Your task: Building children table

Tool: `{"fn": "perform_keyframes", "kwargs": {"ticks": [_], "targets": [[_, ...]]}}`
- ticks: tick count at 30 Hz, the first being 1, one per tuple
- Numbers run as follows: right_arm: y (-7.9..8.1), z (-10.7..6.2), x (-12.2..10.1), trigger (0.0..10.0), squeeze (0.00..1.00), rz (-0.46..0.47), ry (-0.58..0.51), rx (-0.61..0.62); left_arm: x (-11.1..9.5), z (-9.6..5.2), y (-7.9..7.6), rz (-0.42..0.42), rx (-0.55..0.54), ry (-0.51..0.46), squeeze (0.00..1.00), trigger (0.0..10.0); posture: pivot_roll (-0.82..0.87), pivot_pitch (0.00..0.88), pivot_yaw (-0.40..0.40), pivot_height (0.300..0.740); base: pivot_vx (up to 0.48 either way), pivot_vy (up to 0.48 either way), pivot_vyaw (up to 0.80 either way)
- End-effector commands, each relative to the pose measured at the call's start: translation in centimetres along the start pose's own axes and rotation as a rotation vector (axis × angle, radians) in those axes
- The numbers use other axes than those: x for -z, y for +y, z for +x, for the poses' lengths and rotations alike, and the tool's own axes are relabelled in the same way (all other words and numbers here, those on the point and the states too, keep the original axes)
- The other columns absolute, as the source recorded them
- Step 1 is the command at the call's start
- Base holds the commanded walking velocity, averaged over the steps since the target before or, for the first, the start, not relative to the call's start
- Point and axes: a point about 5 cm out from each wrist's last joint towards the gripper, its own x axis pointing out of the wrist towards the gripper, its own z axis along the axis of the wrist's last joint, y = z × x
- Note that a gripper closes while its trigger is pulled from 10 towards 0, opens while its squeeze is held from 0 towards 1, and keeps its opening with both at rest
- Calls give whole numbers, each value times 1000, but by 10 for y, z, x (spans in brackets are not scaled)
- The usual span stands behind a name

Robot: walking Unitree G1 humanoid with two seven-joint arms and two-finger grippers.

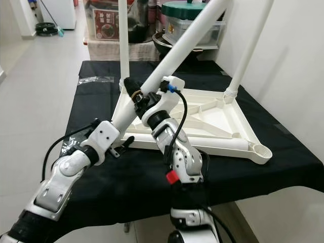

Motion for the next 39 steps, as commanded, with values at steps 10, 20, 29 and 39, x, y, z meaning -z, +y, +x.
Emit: {"fn": "perform_keyframes", "kwargs": {"ticks": [10,20,29,39], "targets": [[-22,29,-29,0,0,-268,-72,82,18,-26,12,-127,-204,81,0,10000,54,14,-95,740,0,0,0],[-22,39,-29,10000,0,-427,-83,59,-13,-34,-20,-257,-178,-55,0,10000,59,37,-121,740,0,0,334],[-30,41,-35,10000,0,-451,-117,123,-23,-31,-31,-280,-148,-76,0,10000,55,44,-123,740,0,0,800],[-35,42,-35,10000,0,-472,-122,149,-24,-34,-34,-282,-147,-59,0,10000,53,61,-127,740,0,0,800]]}}
